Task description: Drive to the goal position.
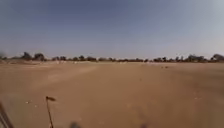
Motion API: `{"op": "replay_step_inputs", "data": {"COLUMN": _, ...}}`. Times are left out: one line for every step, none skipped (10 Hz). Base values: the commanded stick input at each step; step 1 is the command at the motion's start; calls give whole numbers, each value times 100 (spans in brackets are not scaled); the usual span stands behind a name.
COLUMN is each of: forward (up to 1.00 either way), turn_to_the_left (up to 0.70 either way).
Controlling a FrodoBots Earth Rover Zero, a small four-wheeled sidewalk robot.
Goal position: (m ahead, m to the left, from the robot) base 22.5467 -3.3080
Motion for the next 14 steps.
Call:
{"op": "replay_step_inputs", "data": {"forward": 50, "turn_to_the_left": 0}}
{"op": "replay_step_inputs", "data": {"forward": 50, "turn_to_the_left": 0}}
{"op": "replay_step_inputs", "data": {"forward": 50, "turn_to_the_left": 0}}
{"op": "replay_step_inputs", "data": {"forward": 50, "turn_to_the_left": 0}}
{"op": "replay_step_inputs", "data": {"forward": 50, "turn_to_the_left": 0}}
{"op": "replay_step_inputs", "data": {"forward": 50, "turn_to_the_left": 0}}
{"op": "replay_step_inputs", "data": {"forward": 50, "turn_to_the_left": 0}}
{"op": "replay_step_inputs", "data": {"forward": 50, "turn_to_the_left": 0}}
{"op": "replay_step_inputs", "data": {"forward": 50, "turn_to_the_left": 0}}
{"op": "replay_step_inputs", "data": {"forward": 50, "turn_to_the_left": 0}}
{"op": "replay_step_inputs", "data": {"forward": 50, "turn_to_the_left": 0}}
{"op": "replay_step_inputs", "data": {"forward": 50, "turn_to_the_left": 0}}
{"op": "replay_step_inputs", "data": {"forward": 50, "turn_to_the_left": 0}}
{"op": "replay_step_inputs", "data": {"forward": 50, "turn_to_the_left": 0}}
